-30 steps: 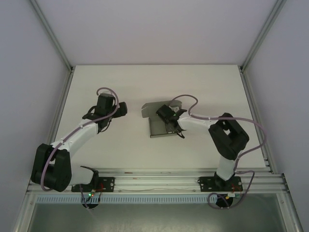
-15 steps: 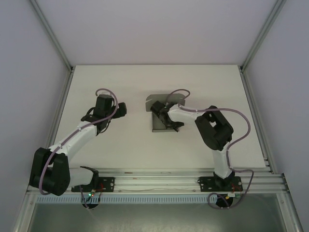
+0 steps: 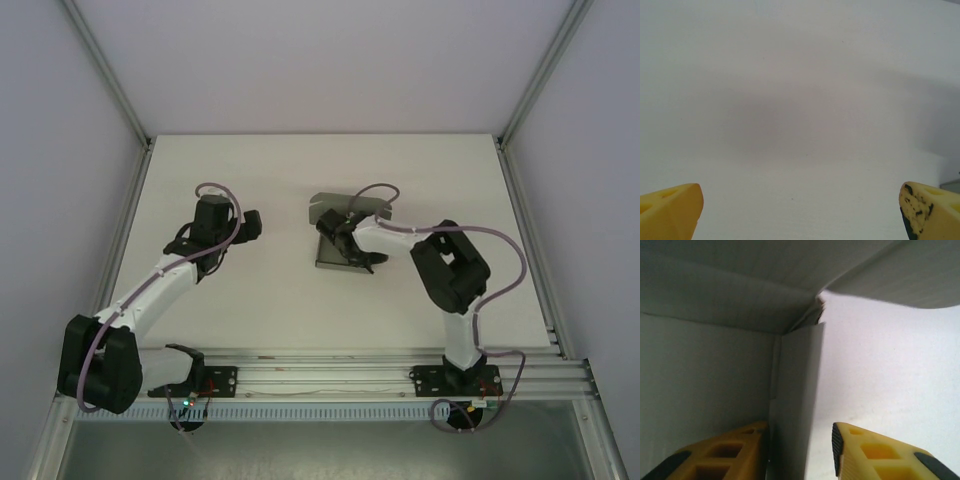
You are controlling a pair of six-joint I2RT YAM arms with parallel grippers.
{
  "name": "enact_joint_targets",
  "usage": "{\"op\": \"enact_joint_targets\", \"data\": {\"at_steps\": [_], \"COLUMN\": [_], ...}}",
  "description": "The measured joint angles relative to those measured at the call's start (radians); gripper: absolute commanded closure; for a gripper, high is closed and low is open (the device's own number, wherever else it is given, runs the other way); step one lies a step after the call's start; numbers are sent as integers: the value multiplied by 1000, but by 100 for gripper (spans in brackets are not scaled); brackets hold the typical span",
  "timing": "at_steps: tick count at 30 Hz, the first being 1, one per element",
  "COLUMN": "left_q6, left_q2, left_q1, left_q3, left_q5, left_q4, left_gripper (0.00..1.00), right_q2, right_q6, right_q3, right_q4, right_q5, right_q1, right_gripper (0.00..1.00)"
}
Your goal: Assemble paper box
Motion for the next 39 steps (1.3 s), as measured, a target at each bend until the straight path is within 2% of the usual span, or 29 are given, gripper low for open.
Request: {"op": "enact_joint_targets", "data": {"at_steps": [2, 6, 8, 11, 13, 15, 18, 22, 27, 31, 33, 35, 39], "left_q6": [5, 26, 41, 88, 138, 202, 302, 421, 633, 766, 807, 842, 906], "left_q2": [-5, -10, -11, -10, 9, 58, 161, 320, 496, 620, 673, 723, 784], "left_q1": [0, 0, 0, 0, -5, -16, -31, -40, -56, -90, -103, -111, -111], "left_q3": [0, 0, 0, 2, 19, 68, 173, 343, 531, 678, 744, 811, 889], "left_q5": [17, 77, 116, 217, 301, 389, 509, 615, 732, 765, 765, 764, 764], "left_q4": [0, 5, 17, 46, 63, 66, 66, 34, -99, -240, -292, -345, -433], "left_gripper": [0, 0, 0, 0, 0, 0, 0, 0, 0, 3, 10, 24, 55], "right_q2": [-60, -209, -280, -392, -472, -549, -630, -649, -539, -402, -348, -300, -233], "right_q6": [-12, -37, -54, -120, -200, -298, -460, -743, -968, -1080, -1116, -1141, -1166], "right_q3": [-13, -43, -70, -141, -192, -230, -252, -249, -163, -50, -19, 6, 41], "right_q4": [23, 84, 112, 164, 199, 235, 286, 312, 252, 215, 195, 170, 137], "right_q5": [-10, -19, -19, -34, -76, -143, -293, -503, -676, -729, -745, -760, -785], "right_q1": [0, 0, 0, -3, -15, -52, -162, -289, -334, -393, -412, -426, -443], "right_gripper": [43, 33, 24, 5, 0, 0, 0, 0, 3, 7, 13, 20, 51]}}
